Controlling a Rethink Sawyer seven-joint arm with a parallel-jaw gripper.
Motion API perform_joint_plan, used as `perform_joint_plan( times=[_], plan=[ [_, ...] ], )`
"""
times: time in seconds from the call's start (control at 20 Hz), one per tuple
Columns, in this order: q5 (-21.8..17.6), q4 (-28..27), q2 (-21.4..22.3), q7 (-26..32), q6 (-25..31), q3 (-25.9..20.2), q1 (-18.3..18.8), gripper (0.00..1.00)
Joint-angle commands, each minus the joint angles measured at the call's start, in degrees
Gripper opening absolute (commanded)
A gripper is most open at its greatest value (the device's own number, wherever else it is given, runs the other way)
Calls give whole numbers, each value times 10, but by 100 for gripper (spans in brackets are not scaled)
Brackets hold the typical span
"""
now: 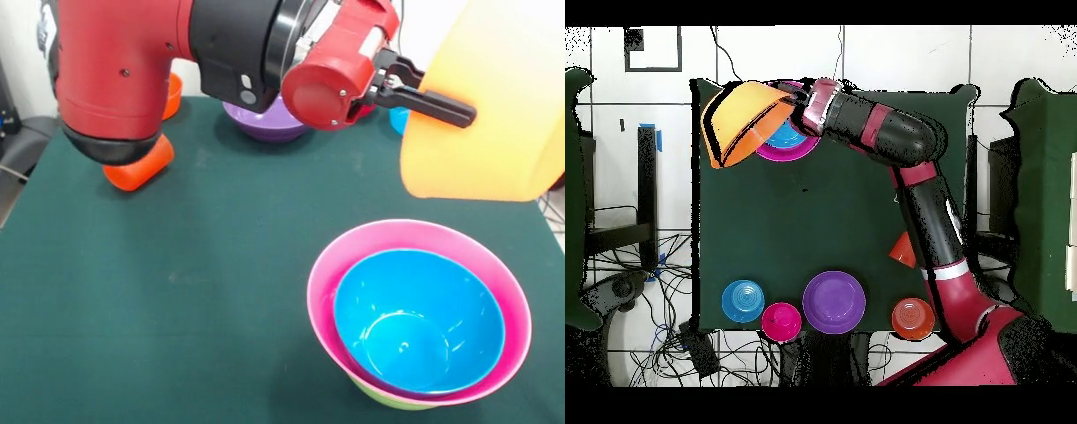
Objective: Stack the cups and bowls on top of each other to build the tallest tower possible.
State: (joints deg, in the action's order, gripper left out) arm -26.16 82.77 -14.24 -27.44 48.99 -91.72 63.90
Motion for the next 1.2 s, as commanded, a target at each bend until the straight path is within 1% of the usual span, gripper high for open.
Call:
perform_joint_plan(
  times=[0.05, 0.15, 0.35, 0.5, 0.6, 0.8, 0.9, 0.95, 1.2],
  plan=[
    [44, -74, -48, 200, 74, 15, -30, 0],
    [63, -78, -56, 204, 87, 10, -31, 0],
    [92, -101, -49, 206, 119, 17, -41, 0],
    [118, -136, -42, 218, 158, 25, -55, 0],
    [127, -156, -36, 233, 180, 28, -61, 0],
    [145, -202, -22, 236, 220, 37, -79, 0],
    [148, -231, -13, 231, 234, 47, -91, 0],
    [148, -245, -10, 237, 242, 48, -97, 0],
    [119, -313, 22, 229, 282, 83, -121, 0]
  ],
)
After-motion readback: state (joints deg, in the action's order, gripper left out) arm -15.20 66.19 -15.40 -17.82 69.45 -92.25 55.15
